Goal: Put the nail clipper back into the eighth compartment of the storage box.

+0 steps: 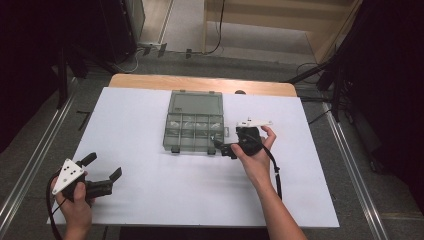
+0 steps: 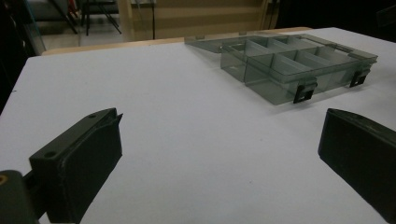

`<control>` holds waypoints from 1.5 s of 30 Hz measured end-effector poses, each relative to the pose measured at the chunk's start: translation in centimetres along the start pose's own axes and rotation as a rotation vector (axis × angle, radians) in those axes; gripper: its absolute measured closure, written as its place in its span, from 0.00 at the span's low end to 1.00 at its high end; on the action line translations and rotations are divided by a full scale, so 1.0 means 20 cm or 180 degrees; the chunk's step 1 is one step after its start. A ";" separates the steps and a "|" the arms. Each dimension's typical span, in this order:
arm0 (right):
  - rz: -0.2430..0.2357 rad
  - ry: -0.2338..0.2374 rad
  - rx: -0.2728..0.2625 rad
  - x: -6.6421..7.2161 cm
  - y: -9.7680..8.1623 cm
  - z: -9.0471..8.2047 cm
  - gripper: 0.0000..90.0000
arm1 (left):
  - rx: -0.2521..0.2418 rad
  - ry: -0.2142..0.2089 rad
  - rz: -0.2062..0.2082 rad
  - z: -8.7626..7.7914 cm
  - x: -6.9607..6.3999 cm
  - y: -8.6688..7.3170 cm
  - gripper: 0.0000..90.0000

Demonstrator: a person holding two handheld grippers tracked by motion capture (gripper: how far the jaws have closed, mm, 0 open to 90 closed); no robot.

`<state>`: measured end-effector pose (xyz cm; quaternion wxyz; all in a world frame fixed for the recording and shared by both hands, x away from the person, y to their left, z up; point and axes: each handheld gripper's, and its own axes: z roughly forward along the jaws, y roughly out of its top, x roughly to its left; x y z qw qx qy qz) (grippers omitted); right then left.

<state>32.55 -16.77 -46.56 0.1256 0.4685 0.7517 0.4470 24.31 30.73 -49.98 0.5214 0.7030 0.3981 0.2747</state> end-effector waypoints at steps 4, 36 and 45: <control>0.0001 -0.0049 -0.0124 -0.02 -0.04 -0.06 0.00 | 0.0003 0.0003 0.0001 0.00 0.00 0.00 0.00; 0.0179 -0.0261 -0.0702 -0.18 -0.31 -0.46 0.00 | 0.0021 0.0031 0.0023 0.00 0.00 0.00 0.00; 0.0234 -0.0392 -0.0811 -0.22 -0.38 -0.58 0.00 | 0.0017 0.0040 0.0018 0.00 0.00 0.00 0.00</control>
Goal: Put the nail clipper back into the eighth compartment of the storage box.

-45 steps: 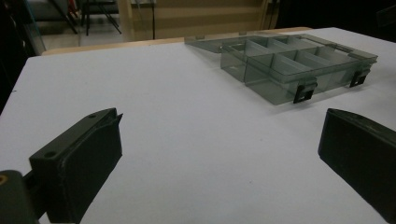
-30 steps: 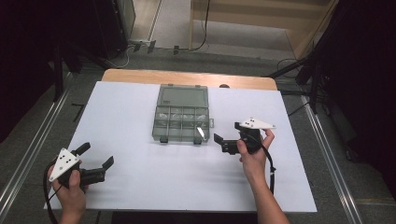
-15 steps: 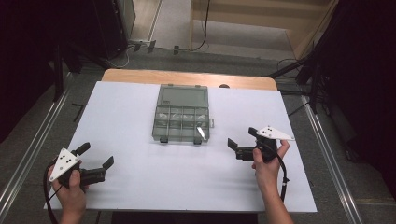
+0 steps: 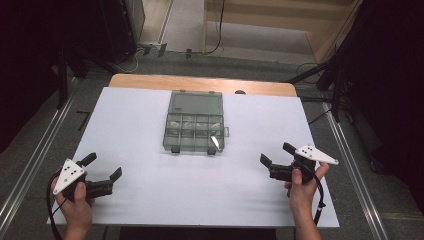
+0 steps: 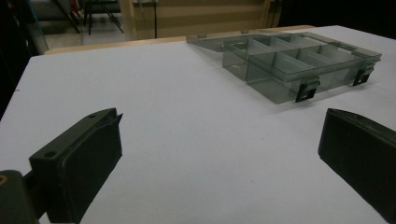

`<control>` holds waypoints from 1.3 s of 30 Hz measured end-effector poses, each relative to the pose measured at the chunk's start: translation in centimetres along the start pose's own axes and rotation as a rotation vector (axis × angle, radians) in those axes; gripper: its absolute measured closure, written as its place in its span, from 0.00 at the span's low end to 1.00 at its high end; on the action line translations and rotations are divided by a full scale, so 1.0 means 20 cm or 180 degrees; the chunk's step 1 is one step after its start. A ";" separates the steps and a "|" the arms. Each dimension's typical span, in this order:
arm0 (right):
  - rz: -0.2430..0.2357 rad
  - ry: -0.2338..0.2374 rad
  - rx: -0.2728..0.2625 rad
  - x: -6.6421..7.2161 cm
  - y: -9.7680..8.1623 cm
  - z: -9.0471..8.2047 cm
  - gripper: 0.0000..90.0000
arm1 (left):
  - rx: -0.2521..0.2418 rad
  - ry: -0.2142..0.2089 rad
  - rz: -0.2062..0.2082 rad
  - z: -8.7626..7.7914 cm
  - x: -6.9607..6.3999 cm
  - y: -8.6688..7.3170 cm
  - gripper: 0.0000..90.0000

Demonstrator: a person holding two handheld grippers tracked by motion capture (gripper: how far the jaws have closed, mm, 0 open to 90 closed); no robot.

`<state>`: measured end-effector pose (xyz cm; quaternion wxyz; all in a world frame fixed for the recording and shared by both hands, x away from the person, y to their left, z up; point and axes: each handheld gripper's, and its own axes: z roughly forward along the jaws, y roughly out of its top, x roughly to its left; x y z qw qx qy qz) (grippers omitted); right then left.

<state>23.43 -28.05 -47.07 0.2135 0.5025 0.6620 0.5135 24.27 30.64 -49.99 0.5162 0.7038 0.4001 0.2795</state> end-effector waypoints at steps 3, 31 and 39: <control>0.0005 -0.0035 -0.0018 -0.01 -0.01 -0.03 0.00 | 0.0001 0.0000 0.0003 0.00 0.00 0.00 0.00; 0.0110 -0.0264 -0.0237 -0.17 -0.19 -0.28 0.00 | -0.0002 0.0004 0.0005 0.00 0.00 0.00 0.00; 0.0111 -0.0307 -0.0282 -0.21 -0.26 -0.35 0.00 | -0.0006 0.0004 0.0002 0.00 0.00 0.00 0.00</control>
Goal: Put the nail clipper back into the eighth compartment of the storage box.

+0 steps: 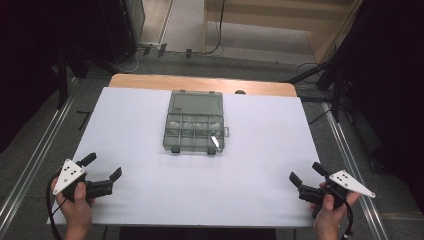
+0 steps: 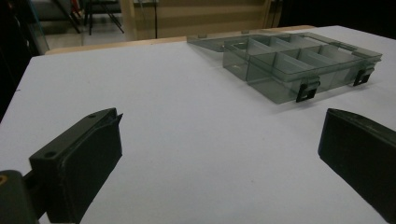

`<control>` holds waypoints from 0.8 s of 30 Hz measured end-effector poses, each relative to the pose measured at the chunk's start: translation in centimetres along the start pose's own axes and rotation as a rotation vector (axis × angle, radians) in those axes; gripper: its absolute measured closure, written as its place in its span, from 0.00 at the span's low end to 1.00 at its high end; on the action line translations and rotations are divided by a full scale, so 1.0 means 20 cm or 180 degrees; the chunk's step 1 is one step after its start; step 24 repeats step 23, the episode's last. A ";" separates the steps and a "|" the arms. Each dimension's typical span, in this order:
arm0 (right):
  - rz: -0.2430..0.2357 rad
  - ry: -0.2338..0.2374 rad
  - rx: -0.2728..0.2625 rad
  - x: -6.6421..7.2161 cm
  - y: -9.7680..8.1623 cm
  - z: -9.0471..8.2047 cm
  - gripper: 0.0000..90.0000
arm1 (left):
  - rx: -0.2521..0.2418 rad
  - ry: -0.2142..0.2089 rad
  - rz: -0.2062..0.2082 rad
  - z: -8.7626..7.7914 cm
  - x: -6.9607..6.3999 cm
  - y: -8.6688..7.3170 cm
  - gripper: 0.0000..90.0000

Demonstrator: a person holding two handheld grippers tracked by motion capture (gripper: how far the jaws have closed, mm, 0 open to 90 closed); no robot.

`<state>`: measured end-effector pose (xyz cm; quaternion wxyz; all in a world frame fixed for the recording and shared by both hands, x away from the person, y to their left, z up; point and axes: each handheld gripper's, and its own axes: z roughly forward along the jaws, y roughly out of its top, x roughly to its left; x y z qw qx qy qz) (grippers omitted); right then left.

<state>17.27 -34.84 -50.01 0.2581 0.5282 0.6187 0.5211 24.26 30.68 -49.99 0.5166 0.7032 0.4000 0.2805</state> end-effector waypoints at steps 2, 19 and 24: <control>0.0044 -0.0008 -0.0048 -0.02 -0.01 -0.03 0.00 | -0.0003 -0.0002 -0.0007 0.00 0.00 0.00 0.00; 0.0107 -0.0099 -0.0156 -0.10 -0.07 -0.10 0.00 | -0.0044 -0.0018 -0.0032 -0.01 0.01 0.00 0.00; 0.0090 -0.0100 -0.0147 -0.10 -0.07 -0.10 0.00 | -0.0039 -0.0023 -0.0031 -0.01 0.01 0.00 0.00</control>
